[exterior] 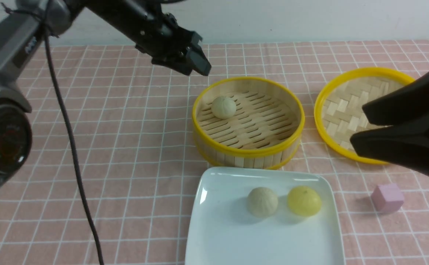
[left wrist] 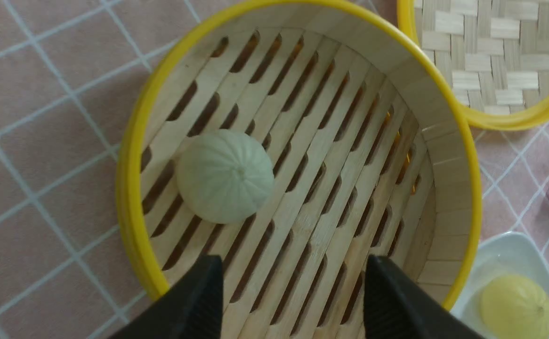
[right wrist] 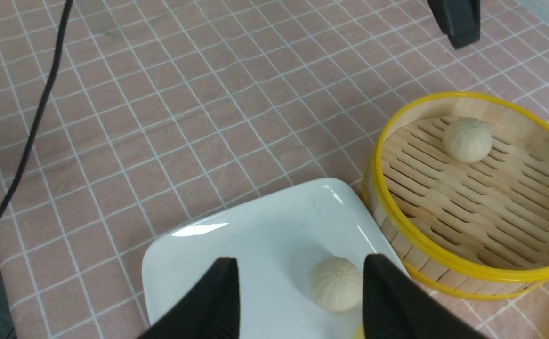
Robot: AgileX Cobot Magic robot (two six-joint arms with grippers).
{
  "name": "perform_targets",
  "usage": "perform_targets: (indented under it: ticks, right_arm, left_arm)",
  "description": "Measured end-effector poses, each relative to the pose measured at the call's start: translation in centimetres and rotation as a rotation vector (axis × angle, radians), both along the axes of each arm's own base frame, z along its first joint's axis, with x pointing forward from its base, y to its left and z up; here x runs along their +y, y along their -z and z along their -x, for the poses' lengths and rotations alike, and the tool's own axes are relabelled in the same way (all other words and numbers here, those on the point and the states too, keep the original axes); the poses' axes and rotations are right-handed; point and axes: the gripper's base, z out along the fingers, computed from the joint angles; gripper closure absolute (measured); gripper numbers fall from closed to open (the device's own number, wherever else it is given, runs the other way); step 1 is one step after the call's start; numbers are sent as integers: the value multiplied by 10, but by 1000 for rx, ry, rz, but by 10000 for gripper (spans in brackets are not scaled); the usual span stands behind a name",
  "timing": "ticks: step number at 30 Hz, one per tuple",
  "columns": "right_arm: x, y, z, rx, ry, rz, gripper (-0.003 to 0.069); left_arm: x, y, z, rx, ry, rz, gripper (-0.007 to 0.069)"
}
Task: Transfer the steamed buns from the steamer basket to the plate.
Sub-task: Use the left arm to grab the steamed stuffed bun that is closest to it
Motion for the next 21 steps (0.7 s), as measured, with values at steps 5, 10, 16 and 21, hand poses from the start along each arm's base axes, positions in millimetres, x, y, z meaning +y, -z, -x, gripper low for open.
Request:
perform_targets:
  ticks: [5, 10, 16, 21]
  right_arm:
    - [0, 0, 0, 1, -1, 1, 290]
    - [0, 1, 1, 10, -9, 8, 290]
    - [0, 2, 2, 18, -15, 18, 290]
    - [0, 2, 2, 18, -15, 18, 290]
  left_arm:
    - [-32, 21, 2, -33, 63, -46, 204]
    - [-47, 36, 1, -99, 69, -167, 204]
    - [-57, 39, -1, -166, 47, -230, 204]
    - [-61, 39, -2, -198, 41, -231, 204]
